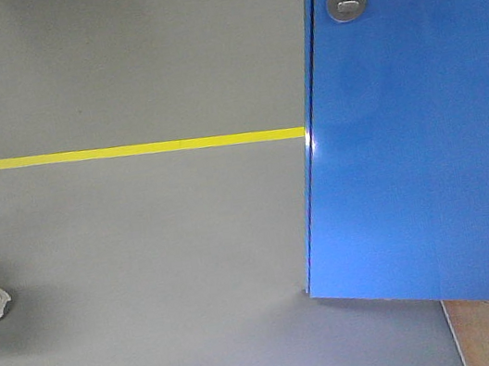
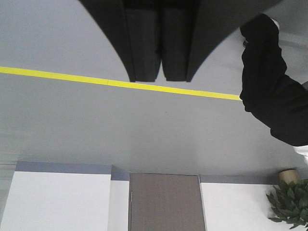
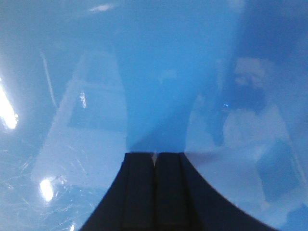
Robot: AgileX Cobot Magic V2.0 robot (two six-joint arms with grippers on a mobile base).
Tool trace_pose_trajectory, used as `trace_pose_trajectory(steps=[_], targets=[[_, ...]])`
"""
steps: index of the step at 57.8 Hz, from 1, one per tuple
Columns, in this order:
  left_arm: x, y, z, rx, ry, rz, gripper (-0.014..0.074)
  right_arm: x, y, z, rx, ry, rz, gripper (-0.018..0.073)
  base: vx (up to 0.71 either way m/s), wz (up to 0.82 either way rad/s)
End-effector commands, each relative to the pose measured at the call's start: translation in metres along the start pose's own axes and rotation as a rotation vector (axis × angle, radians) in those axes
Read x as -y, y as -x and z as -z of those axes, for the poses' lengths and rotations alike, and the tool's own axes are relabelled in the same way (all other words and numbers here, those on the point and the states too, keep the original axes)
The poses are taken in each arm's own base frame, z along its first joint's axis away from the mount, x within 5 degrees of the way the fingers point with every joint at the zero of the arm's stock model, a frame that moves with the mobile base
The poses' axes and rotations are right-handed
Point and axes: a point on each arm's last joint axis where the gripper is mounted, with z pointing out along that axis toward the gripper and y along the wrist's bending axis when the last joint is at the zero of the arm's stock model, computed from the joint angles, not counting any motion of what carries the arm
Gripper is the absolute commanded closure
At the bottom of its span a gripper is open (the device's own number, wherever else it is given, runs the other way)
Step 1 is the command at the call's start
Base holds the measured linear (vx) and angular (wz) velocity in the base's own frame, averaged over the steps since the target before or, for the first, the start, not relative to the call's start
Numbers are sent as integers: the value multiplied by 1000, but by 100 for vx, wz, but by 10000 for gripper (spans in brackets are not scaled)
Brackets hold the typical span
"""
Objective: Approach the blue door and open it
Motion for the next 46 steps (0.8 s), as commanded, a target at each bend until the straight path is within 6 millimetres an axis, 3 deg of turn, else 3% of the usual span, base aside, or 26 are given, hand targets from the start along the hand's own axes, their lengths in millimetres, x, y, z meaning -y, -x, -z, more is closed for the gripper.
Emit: trace_pose_trajectory(steps=[1, 10, 16, 23, 30, 35, 46], targets=[[0, 17, 4, 120, -4, 10, 524, -28, 5, 15, 52, 81, 16, 548, 0, 0], [0, 17, 4, 120, -4, 10, 524, -33, 7, 20, 82, 82, 90, 548, 0, 0], [0, 17, 4, 120, -4, 10, 524, -42, 7, 37, 128, 38, 439, 548, 0, 0], [0, 17, 4, 120, -4, 10, 524, -45, -1, 76, 95, -91, 856, 548, 0, 0], [0, 17, 4, 120, -4, 10, 524, -31, -6, 115, 71, -241, 1136, 548, 0, 0], [0, 17, 4, 120, -4, 10, 524, -27, -11, 150, 116, -263, 1267, 548, 0, 0], [0, 17, 4, 120, -4, 10, 524, 18, -33, 226, 158, -267, 1405, 548, 0, 0]])
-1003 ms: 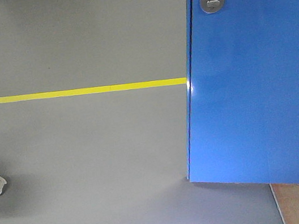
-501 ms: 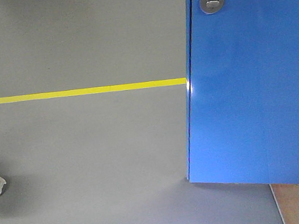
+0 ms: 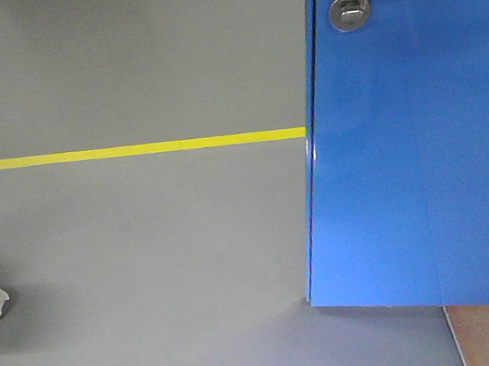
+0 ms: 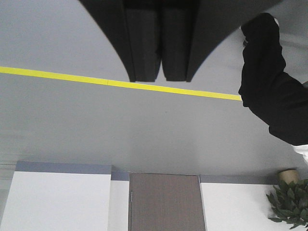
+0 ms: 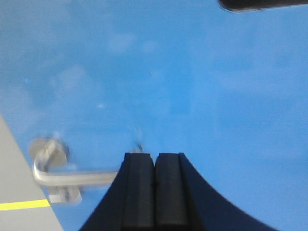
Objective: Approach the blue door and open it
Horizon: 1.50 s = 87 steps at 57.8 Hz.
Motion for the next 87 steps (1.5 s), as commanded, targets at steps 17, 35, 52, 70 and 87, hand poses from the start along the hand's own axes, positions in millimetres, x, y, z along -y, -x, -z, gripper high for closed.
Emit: trace_pose_trajectory(steps=[17, 35, 52, 70, 87], targets=[[0, 17, 4, 120, -4, 10, 524, 13, -132, 100, 260, 28, 80, 548, 0, 0], [0, 17, 4, 120, -4, 10, 524, 20, -229, 106, 310, 55, 47, 548, 0, 0], [0, 16, 4, 120, -4, 10, 524, 22, -238, 116, 353, 53, 24, 548, 0, 0], [0, 17, 4, 120, -4, 10, 524, 22, -238, 117, 357, 53, 24, 548, 0, 0], [0, 17, 4, 120, -4, 10, 524, 22, -238, 117, 357, 53, 24, 548, 0, 0]])
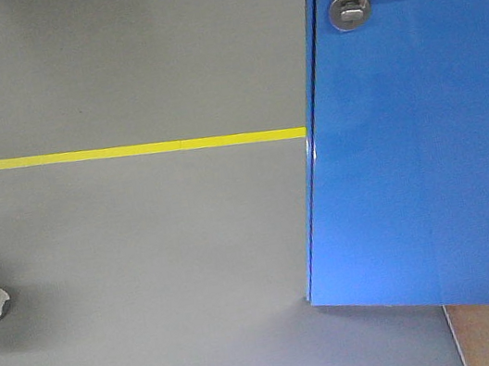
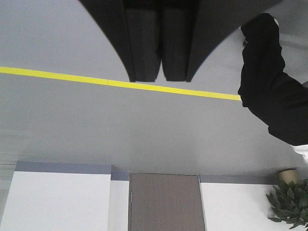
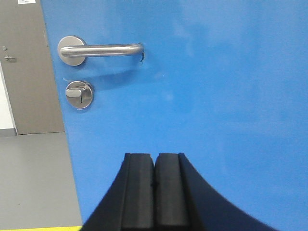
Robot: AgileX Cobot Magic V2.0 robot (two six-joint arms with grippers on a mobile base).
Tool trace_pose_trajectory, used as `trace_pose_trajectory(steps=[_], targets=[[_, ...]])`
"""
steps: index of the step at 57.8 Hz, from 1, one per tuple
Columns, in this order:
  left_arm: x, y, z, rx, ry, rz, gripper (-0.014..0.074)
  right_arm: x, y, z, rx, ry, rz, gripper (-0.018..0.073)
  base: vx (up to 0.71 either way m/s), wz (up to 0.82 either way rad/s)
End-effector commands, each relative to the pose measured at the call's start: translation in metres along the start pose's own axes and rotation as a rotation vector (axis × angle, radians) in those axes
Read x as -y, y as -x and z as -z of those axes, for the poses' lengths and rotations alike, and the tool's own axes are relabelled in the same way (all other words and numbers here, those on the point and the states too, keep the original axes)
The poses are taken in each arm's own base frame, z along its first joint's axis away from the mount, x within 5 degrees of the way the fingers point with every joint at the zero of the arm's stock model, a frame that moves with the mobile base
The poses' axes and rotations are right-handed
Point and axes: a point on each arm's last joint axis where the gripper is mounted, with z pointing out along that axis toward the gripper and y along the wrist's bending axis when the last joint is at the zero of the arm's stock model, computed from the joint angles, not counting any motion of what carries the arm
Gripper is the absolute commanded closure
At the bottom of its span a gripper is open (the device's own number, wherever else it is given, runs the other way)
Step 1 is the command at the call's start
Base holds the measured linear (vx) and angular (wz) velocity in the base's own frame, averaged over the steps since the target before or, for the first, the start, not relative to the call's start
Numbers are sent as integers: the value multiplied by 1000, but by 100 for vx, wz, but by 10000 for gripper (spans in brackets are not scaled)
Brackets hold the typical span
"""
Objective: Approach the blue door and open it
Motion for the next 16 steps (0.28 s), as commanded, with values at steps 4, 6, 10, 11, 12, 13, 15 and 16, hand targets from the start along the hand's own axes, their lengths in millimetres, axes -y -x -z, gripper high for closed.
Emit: trace_pose_trajectory(steps=[4, 6, 10, 11, 12, 13, 15, 16], targets=[[0, 17, 4, 121, -4, 10, 524, -1, 7, 2, 91, 10, 6, 548, 0, 0], [0, 17, 4, 121, -4, 10, 524, -1, 7, 2, 91, 10, 6, 548, 0, 0], [0, 17, 4, 121, -4, 10, 524, -1, 7, 2, 91, 10, 6, 548, 0, 0], [0, 17, 4, 121, -4, 10, 524, -1, 7, 2, 91, 10, 6, 548, 0, 0], [0, 17, 4, 121, -4, 10, 524, -1, 7, 2, 91, 10, 6, 548, 0, 0], [0, 17, 4, 121, -4, 10, 524, -1, 7, 2, 91, 10, 6, 548, 0, 0], [0, 17, 4, 121, -4, 10, 524, -1, 7, 2, 91, 10, 6, 548, 0, 0], [0, 17, 4, 121, -4, 10, 524, -1, 7, 2, 91, 10, 6, 548, 0, 0]])
